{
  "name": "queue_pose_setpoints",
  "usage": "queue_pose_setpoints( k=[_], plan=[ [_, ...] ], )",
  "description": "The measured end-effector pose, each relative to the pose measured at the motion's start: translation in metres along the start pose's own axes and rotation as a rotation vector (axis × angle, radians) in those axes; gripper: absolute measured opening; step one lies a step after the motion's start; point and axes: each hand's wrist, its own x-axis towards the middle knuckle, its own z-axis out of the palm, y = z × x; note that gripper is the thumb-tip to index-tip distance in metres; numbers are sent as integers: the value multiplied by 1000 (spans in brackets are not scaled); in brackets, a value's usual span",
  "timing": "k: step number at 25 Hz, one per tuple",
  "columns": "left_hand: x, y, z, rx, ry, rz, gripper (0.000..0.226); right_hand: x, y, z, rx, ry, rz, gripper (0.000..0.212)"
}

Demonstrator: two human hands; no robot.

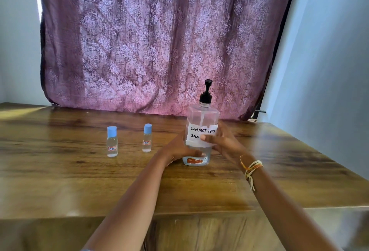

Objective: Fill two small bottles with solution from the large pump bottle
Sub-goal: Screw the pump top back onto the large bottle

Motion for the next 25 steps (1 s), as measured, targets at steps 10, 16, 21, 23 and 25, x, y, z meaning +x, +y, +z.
queue_pose_setpoints(
  k=[10,16,21,23,25],
  plan=[
    [-46,-14,-31,397,301,-209,58,-7,31,34,-432,95,62,67],
    [-88,-18,-69,548,477,-158,22,24,27,86,-415,98,87,58],
    [-107,-18,-89,453,590,-94,16,34,31,94,-438,120,134,65],
    [-107,-20,-87,514,572,-99,11,34,35,93,-479,124,149,69],
    [-106,-23,-81,635,535,-82,8,32,36,94,-538,111,163,67]
  ],
)
